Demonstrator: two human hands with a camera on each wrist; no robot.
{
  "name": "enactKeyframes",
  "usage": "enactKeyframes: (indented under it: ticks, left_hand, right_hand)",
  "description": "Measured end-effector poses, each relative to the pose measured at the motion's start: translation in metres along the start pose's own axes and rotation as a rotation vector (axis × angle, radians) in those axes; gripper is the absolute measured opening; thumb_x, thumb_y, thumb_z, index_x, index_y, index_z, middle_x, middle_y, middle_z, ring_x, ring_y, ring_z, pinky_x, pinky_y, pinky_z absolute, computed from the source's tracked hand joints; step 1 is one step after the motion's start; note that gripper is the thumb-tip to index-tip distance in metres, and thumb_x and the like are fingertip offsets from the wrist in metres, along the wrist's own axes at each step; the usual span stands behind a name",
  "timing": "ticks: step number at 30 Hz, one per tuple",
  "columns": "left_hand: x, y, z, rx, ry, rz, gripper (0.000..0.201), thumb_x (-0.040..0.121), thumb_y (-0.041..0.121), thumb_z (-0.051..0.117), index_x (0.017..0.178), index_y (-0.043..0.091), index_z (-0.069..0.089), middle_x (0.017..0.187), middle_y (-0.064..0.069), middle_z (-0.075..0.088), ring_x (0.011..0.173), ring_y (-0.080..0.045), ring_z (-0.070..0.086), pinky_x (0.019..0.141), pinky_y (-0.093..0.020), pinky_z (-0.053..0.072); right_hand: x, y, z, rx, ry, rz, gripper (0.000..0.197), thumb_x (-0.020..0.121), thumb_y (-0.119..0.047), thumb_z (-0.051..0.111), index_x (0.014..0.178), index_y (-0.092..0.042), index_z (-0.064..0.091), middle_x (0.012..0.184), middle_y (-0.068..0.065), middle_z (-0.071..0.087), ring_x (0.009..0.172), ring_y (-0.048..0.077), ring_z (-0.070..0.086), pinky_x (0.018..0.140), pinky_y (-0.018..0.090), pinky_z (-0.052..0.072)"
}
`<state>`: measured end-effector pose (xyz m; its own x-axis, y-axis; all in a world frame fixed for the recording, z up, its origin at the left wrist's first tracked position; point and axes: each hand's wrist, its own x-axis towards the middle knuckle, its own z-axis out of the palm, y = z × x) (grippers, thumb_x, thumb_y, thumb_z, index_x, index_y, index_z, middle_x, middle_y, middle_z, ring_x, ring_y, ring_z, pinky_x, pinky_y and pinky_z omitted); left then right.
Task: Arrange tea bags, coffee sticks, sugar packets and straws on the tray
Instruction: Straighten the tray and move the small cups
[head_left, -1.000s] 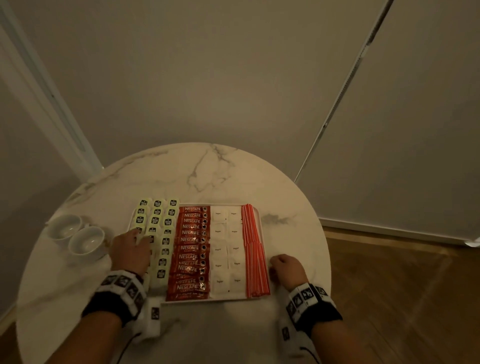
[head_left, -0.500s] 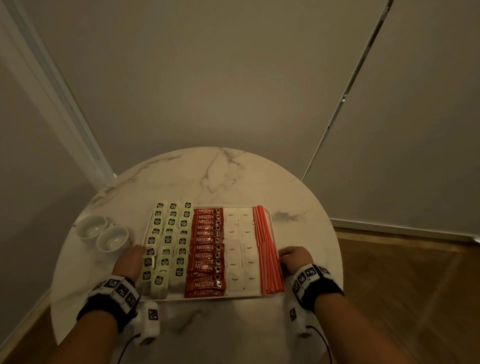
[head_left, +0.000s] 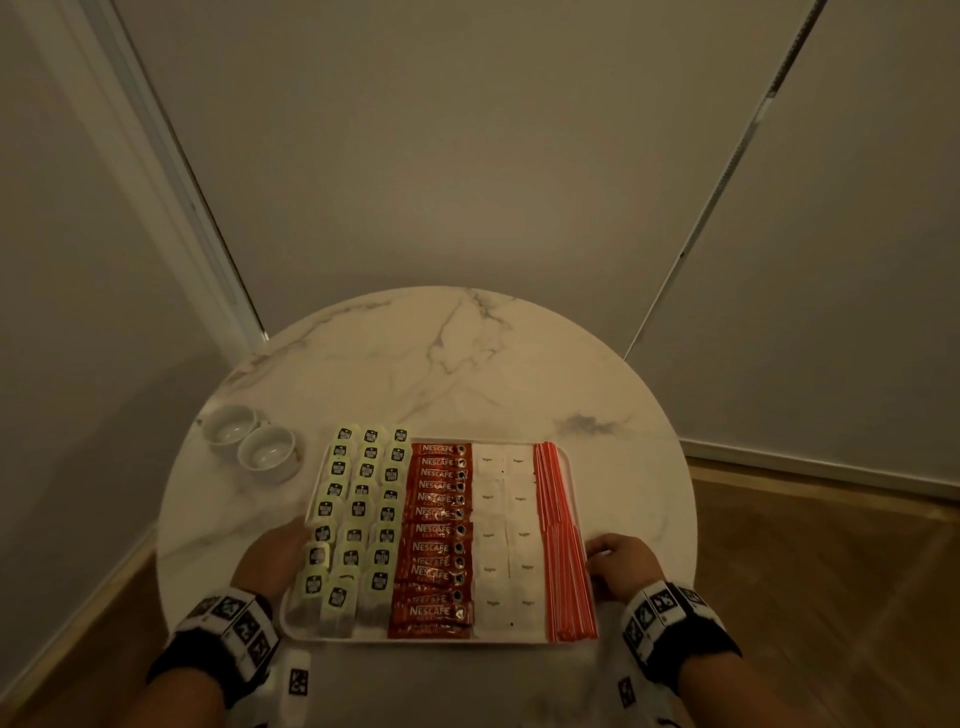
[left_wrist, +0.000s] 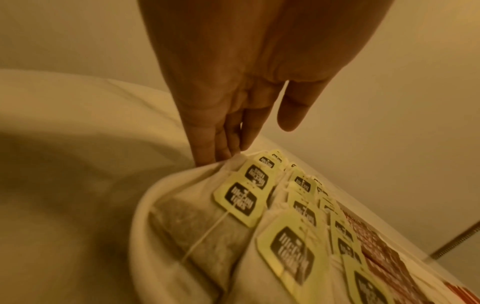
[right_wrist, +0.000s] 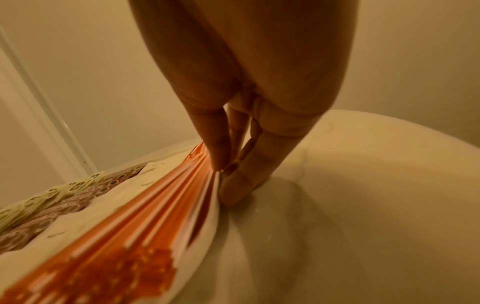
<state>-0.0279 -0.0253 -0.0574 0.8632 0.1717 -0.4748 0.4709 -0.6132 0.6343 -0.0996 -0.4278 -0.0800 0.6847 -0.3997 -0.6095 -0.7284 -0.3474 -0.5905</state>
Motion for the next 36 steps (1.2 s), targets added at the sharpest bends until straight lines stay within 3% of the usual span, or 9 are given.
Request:
enactKeyframes:
  ticks: [6, 10, 14, 20, 22, 26, 29, 32, 36]
  left_hand:
    - [-0.025, 0.006, 0.001, -0.009, -0.011, 0.006, 0.039, 0.099, 0.017, 0.045, 0.135, 0.003, 0.048, 0.142, -0.014, 0.046, 0.131, -0.030, 0.041, 0.106, -0.031, 0.027]
    - [-0.020, 0.011, -0.012, -0.104, 0.173, -0.016, 0.043, 0.093, 0.019, 0.054, 0.134, 0.004, 0.050, 0.139, -0.014, 0.048, 0.129, -0.031, 0.043, 0.107, -0.037, 0.032]
    - [-0.003, 0.022, -0.048, -0.081, 0.380, 0.077, 0.030, 0.091, 0.015, 0.056, 0.115, -0.001, 0.064, 0.119, -0.022, 0.063, 0.109, -0.036, 0.057, 0.094, -0.039, 0.041]
    - [0.035, 0.038, -0.100, -0.128, 0.401, 0.063, 0.038, 0.086, 0.020, 0.066, 0.119, 0.003, 0.063, 0.115, -0.022, 0.064, 0.105, -0.037, 0.060, 0.089, -0.039, 0.046]
    - [0.056, 0.036, -0.112, -0.016, 0.372, 0.101, 0.031, 0.082, 0.022, 0.069, 0.108, 0.006, 0.067, 0.107, -0.022, 0.066, 0.096, -0.038, 0.063, 0.083, -0.040, 0.050]
    - [0.115, 0.018, -0.123, 0.200, 0.272, 0.074, 0.036, 0.064, 0.052, 0.072, 0.087, 0.028, 0.059, 0.092, -0.005, 0.067, 0.081, -0.028, 0.064, 0.073, -0.033, 0.051]
    - [0.155, 0.003, -0.122, 0.313, 0.225, 0.109, 0.073, 0.057, 0.072, 0.064, 0.113, 0.025, 0.055, 0.114, -0.004, 0.063, 0.100, -0.026, 0.061, 0.086, -0.040, 0.051]
    - [0.170, 0.003, -0.120, 0.461, 0.168, 0.135, 0.103, 0.064, 0.053, 0.078, 0.147, 0.019, 0.027, 0.149, -0.011, 0.036, 0.134, -0.034, 0.036, 0.110, -0.045, 0.033]
    - [0.189, 0.002, -0.120, 0.515, 0.107, 0.127, 0.103, 0.070, 0.048, 0.074, 0.150, 0.026, 0.014, 0.151, -0.011, 0.032, 0.138, -0.035, 0.030, 0.110, -0.046, 0.033]
  right_hand:
    - [-0.013, -0.007, -0.006, -0.126, -0.044, -0.015, 0.012, 0.088, -0.007, 0.060, 0.082, -0.010, 0.070, 0.080, 0.013, 0.072, 0.074, 0.027, 0.070, 0.068, 0.036, 0.060]
    - [-0.019, -0.040, -0.020, -0.467, 0.082, -0.189, 0.015, 0.090, -0.025, 0.058, 0.091, -0.015, 0.069, 0.094, 0.005, 0.070, 0.080, 0.017, 0.061, 0.074, 0.028, 0.049]
    - [-0.033, -0.119, -0.012, -0.458, 0.089, -0.446, 0.017, 0.086, -0.028, 0.065, 0.095, -0.014, 0.068, 0.096, 0.005, 0.067, 0.083, 0.017, 0.060, 0.071, 0.027, 0.045]
    - [-0.052, -0.234, 0.078, -0.451, -0.147, -0.669, 0.044, 0.083, -0.038, 0.070, 0.121, -0.020, 0.056, 0.113, 0.000, 0.059, 0.100, 0.017, 0.056, 0.082, 0.029, 0.048]
    - [-0.052, -0.258, 0.117, -0.499, -0.187, -0.719, 0.058, 0.080, -0.041, 0.073, 0.130, -0.020, 0.050, 0.124, 0.004, 0.055, 0.111, 0.022, 0.054, 0.092, 0.035, 0.048]
    - [-0.050, -0.289, 0.190, -0.658, -0.228, -0.778, 0.080, 0.077, -0.044, 0.075, 0.140, -0.014, 0.037, 0.135, 0.011, 0.044, 0.125, 0.030, 0.041, 0.102, 0.042, 0.042]
    - [-0.042, -0.298, 0.237, -0.740, -0.237, -0.777, 0.082, 0.072, -0.046, 0.078, 0.134, -0.010, 0.038, 0.131, 0.013, 0.043, 0.122, 0.033, 0.040, 0.100, 0.046, 0.042]
    - [-0.031, -0.300, 0.270, -0.804, -0.256, -0.758, 0.086, 0.070, -0.049, 0.079, 0.133, -0.010, 0.035, 0.131, 0.012, 0.041, 0.122, 0.033, 0.038, 0.098, 0.048, 0.043]
    - [-0.017, -0.306, 0.294, -0.854, -0.233, -0.752, 0.086, 0.070, -0.051, 0.079, 0.134, -0.011, 0.037, 0.130, 0.010, 0.042, 0.122, 0.032, 0.039, 0.095, 0.048, 0.043]
